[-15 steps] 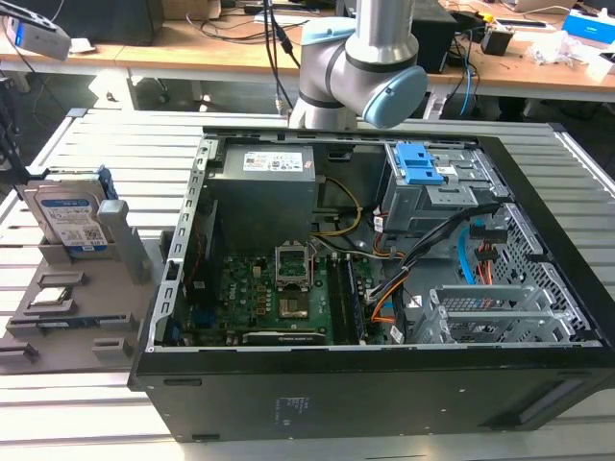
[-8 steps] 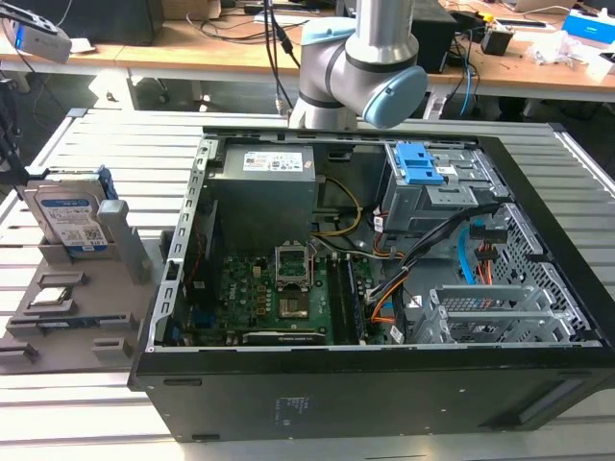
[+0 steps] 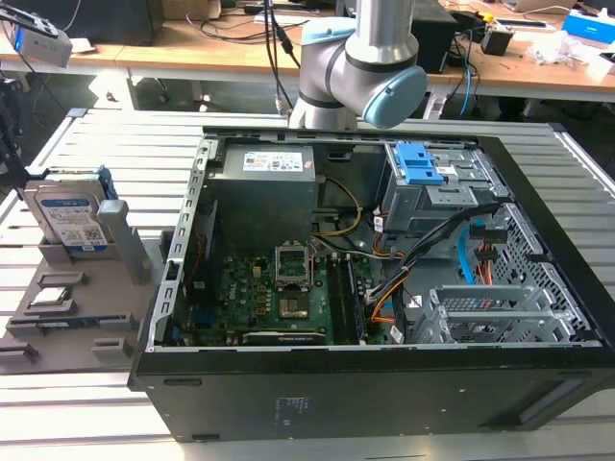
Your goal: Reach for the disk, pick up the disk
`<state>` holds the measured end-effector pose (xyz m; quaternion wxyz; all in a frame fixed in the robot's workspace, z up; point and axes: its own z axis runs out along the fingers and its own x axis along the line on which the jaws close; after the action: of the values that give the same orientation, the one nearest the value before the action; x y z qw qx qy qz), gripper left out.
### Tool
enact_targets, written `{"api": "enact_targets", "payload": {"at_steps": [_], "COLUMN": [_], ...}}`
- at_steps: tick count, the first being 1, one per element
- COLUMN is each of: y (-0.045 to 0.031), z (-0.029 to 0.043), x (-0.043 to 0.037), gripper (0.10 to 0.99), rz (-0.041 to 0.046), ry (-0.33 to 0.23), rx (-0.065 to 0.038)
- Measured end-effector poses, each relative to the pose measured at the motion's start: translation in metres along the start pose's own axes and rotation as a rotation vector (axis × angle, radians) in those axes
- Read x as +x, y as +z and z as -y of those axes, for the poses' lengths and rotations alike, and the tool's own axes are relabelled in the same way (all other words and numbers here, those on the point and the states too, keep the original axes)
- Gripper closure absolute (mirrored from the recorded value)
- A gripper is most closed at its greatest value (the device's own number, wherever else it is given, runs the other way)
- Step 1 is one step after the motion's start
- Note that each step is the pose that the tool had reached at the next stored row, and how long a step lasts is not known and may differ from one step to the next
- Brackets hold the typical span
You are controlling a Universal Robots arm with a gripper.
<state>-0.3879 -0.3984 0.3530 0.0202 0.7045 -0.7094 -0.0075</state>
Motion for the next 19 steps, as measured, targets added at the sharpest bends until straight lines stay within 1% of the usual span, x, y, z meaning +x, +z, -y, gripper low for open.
{"api": "enact_targets", "payload": {"at_steps": [2, 3, 4, 6, 8, 10, 13, 14, 16, 18, 19], "y": [0.0, 0.0, 0.0, 0.0, 0.0, -0.0001, -0.0005, -0.0005, -0.0006, -0.0004, 0.0011], "z": [0.0, 0.0, 0.0, 0.0, 0.0, 0.0, -0.0002, -0.0002, -0.0003, -0.0003, -0.0002], "x": [0.0, 0.0, 0.0, 0.0, -0.0011, -0.0074, -0.0256, -0.0293, -0.033, -0.0339, -0.0339], "gripper": [0.788, 0.671, 0.671, 0.545, 0.545, 0.545, 0.545, 0.545, 0.545, 0.545, 0.545], "rz": [-0.0003, -0.0004, -0.0006, -0.0009, -0.0008, -0.0019, -0.0055, -0.0057, -0.0058, -0.0059, -0.0058], "ry": [0.0, 0.0, 0.0, 0.0, 0.0, 0.0, 0.0, 0.0, 0.0, 0.0, -0.001], "rx": [0.0, 0.0, 0.0, 0.0, 0.0, 0.0, 0.0, 0.0, 0.0, 0.0, 0.0]}}
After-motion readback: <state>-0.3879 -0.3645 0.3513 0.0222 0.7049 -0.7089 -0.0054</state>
